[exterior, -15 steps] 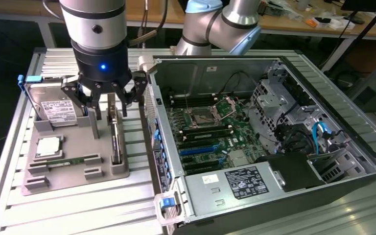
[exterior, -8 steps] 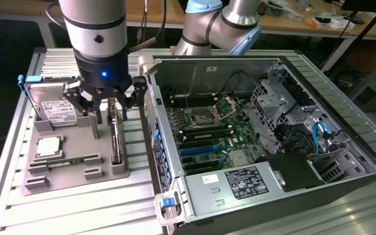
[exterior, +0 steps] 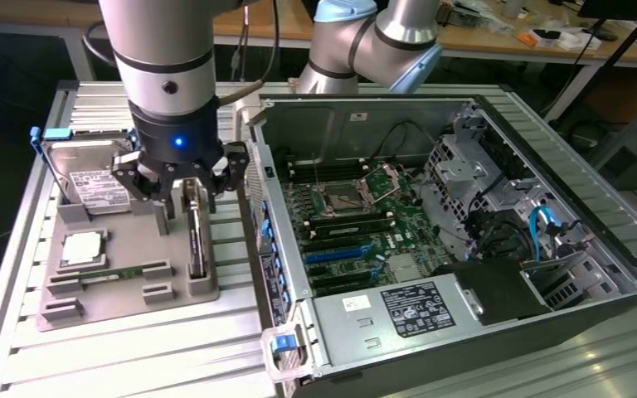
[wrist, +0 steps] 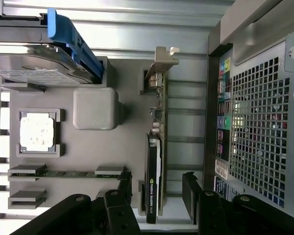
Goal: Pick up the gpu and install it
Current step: 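Pick up the gpu and move the gpu toward the slot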
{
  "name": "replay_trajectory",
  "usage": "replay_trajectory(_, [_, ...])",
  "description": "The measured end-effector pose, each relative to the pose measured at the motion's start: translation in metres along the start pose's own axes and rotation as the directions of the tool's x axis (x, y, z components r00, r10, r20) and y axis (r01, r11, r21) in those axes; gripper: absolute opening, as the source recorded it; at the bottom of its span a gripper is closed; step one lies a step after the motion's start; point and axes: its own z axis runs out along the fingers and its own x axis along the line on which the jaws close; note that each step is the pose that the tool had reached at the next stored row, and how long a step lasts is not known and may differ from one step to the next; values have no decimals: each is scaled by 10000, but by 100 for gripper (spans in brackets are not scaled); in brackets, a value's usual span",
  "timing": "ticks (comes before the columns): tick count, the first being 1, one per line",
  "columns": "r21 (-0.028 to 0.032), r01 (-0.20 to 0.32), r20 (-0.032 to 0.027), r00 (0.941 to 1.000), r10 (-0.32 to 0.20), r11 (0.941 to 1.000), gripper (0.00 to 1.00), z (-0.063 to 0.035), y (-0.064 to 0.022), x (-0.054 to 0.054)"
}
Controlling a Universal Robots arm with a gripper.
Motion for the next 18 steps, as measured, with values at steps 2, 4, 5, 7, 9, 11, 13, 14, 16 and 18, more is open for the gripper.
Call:
replay_trajectory(2, [-1,0,0,10000,0,10000,54,44,-2,1])
replay_trajectory(4, [-2,0,0,10000,0,10000,54,90,-5,2])
replay_trajectory(5, [-3,0,1,10000,0,10000,54,109,-6,3])
replay_trajectory(7, [-4,0,0,10000,0,10000,54,145,-7,4])
replay_trajectory(9, [-6,0,0,10000,0,10000,54,183,-9,4])
replay_trajectory(11, [-9,0,0,10000,0,10000,54,217,-11,5])
replay_trajectory(13, [-11,0,1,10000,0,10000,54,256,-13,6])
replay_trajectory(14, [-12,0,1,10000,0,10000,54,274,-14,6])
replay_trajectory(16, [-14,0,0,10000,0,10000,54,310,-16,7])
replay_trajectory(18, [-17,0,1,10000,0,10000,54,349,-18,8])
